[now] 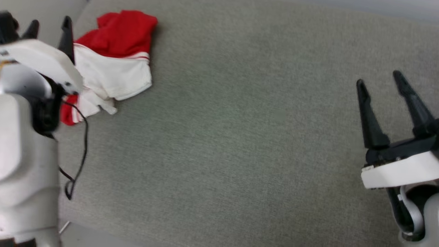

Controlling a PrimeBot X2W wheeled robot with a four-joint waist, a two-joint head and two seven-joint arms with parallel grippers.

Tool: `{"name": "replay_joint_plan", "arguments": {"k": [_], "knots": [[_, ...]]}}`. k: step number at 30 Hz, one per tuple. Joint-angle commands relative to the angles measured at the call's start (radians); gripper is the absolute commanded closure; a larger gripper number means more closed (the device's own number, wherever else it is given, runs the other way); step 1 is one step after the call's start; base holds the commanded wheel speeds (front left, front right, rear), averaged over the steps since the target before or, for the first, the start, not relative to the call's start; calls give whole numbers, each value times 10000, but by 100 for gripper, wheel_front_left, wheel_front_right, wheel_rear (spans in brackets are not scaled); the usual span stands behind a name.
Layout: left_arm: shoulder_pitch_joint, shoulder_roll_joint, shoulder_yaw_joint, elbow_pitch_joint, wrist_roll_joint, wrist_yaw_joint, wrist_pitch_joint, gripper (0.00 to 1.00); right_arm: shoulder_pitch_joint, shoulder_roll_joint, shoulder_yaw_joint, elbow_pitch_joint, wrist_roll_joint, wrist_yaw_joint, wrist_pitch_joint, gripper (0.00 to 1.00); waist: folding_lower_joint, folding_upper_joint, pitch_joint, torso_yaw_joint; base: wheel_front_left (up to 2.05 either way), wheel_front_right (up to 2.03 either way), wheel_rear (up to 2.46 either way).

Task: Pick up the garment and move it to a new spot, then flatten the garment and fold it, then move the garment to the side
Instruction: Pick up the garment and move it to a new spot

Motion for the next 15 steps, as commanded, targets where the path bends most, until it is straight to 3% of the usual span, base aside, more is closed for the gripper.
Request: {"name": "replay_joint_plan", "arguments": {"k": [1,4,9,15], "knots": [[-543,338,21,323,-217,-172,1015,0,-403,-124,-34,-202,87,-3,-47,0,-1,0,1298,-822,0,0,0],[-1112,808,99,904,-602,-331,2691,0,-714,-178,-27,-390,132,-3,-94,0,-1,0,1957,-1129,0,0,0],[-1585,1522,357,1752,-1006,-172,4963,0,-1113,-164,90,-471,262,-3,-273,0,-1,0,2713,-1662,0,0,0],[-1430,1889,792,2203,-1283,288,5799,0,-1377,-87,53,-369,315,-3,-468,0,-1,0,3208,-2043,0,0,0]]}}
